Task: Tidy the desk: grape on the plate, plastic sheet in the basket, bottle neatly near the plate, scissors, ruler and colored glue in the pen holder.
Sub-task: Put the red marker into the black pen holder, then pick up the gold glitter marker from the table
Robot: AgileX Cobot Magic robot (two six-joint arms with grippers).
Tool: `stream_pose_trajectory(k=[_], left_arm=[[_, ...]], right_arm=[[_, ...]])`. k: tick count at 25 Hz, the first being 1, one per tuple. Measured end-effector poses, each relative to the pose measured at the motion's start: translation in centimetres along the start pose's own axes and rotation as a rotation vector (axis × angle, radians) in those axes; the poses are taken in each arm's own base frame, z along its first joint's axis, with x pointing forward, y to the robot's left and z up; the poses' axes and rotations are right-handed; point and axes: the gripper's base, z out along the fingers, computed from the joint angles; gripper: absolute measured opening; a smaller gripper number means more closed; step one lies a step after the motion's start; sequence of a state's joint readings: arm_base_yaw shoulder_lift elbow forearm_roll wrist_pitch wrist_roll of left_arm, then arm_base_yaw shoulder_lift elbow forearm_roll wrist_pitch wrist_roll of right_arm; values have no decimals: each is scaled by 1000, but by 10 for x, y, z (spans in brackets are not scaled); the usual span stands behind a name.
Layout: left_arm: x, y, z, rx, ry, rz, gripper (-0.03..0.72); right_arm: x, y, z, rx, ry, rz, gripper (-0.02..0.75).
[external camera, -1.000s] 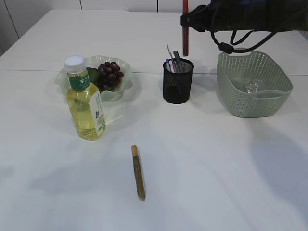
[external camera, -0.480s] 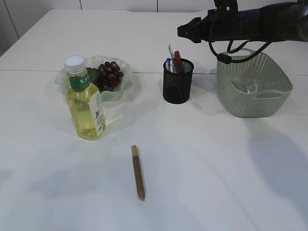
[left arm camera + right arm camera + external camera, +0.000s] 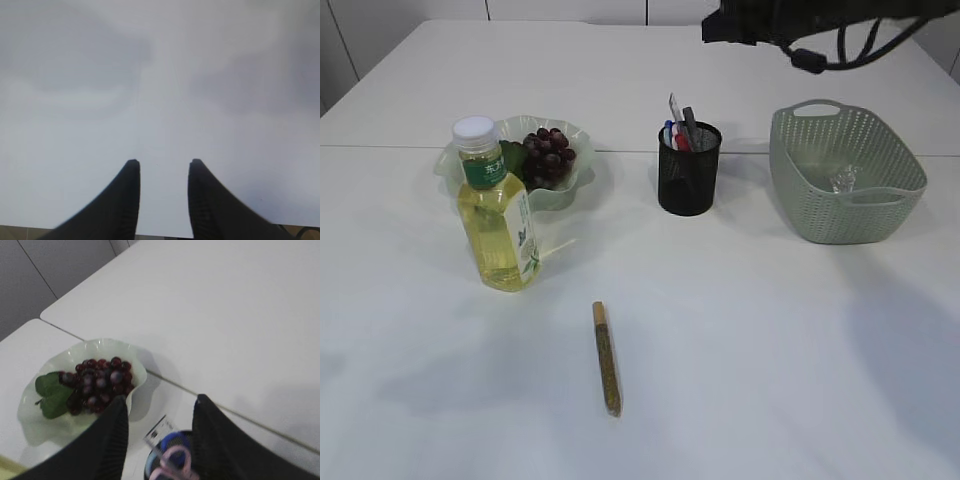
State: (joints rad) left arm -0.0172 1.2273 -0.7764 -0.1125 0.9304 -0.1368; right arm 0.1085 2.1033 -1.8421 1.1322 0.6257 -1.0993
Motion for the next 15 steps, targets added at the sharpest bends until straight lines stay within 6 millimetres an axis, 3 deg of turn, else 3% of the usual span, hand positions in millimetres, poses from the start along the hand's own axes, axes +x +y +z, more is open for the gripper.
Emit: stream_pose_trajectory(k=[5,8,11,15], left_arm=[[0,0,0,0,0,0,242],[0,0,0,0,0,0,242],[0,0,0,0,-2,0,242],[-3,0,0,4,-31,0,242]], right_arm=[[-11,45,-41,55,317,119,340],[-8,79,-55,110,507,149,339],[-4,119,-57,156,621,146,336],[10,171,-44,155,716,159,335]])
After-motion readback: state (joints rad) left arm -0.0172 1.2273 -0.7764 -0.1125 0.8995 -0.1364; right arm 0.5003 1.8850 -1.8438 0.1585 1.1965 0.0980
